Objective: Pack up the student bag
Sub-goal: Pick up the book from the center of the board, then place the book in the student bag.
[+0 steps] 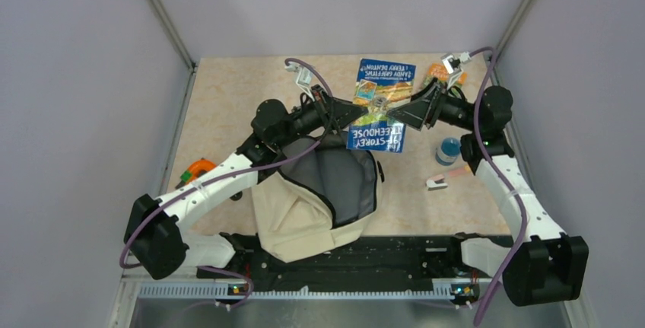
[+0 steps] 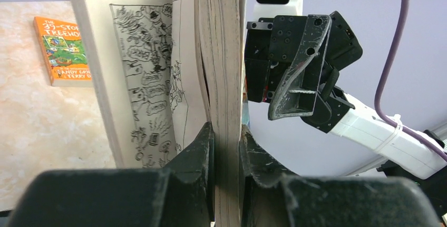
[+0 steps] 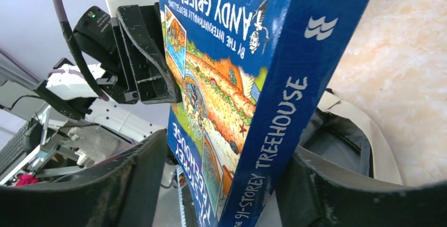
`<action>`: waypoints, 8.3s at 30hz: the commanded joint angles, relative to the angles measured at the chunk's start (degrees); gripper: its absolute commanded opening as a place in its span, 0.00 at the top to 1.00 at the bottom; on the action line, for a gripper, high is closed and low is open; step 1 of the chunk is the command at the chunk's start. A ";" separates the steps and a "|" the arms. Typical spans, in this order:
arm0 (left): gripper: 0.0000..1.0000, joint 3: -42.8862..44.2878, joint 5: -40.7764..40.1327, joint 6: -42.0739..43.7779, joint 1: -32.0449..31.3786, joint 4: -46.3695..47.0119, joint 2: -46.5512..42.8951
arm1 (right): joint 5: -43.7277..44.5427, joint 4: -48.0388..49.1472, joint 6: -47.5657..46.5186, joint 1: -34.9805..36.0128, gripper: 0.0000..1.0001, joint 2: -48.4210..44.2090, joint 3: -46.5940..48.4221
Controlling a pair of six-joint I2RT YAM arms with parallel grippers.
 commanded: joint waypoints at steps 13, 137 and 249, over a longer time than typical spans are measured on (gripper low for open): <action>0.80 -0.05 -3.83 3.39 -0.93 -2.44 -3.51 | 8.11 5.49 0.79 0.45 1.00 0.42 -3.19; 1.00 -13.03 -33.70 23.13 -0.76 -60.78 -49.55 | 11.29 4.65 9.99 38.62 1.00 36.14 11.24; 1.00 5.27 -3.97 34.10 3.46 -68.36 -27.51 | 56.67 -8.28 7.02 32.10 1.00 -10.85 -19.68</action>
